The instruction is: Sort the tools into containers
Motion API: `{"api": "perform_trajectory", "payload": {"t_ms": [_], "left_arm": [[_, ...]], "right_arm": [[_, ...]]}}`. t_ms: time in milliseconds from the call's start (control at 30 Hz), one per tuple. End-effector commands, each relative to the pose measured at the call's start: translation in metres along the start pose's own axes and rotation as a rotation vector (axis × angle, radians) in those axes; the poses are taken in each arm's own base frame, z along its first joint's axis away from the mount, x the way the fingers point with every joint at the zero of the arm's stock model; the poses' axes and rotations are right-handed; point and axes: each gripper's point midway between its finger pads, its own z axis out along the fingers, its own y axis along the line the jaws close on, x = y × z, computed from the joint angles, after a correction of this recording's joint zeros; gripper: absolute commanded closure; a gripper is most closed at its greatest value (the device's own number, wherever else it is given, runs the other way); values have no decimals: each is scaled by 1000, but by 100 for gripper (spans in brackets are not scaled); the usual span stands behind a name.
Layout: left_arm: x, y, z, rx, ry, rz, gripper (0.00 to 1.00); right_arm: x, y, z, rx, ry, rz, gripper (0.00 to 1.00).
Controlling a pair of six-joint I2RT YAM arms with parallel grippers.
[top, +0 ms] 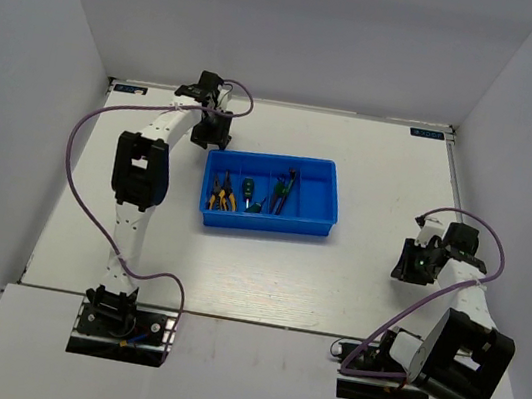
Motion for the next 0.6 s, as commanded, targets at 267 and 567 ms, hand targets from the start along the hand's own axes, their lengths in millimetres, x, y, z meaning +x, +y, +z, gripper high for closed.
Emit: {"api": "perform_trajectory", "payload": {"t_ms": [267, 567], "left_arm": [[14, -3, 11, -8, 33, 23, 35], [16, 3, 15, -40, 38, 23, 35]], "right_arm": [[-15, 2, -7, -21, -46, 12, 74], [-14, 2, -8, -27, -51, 21, 74]]}}
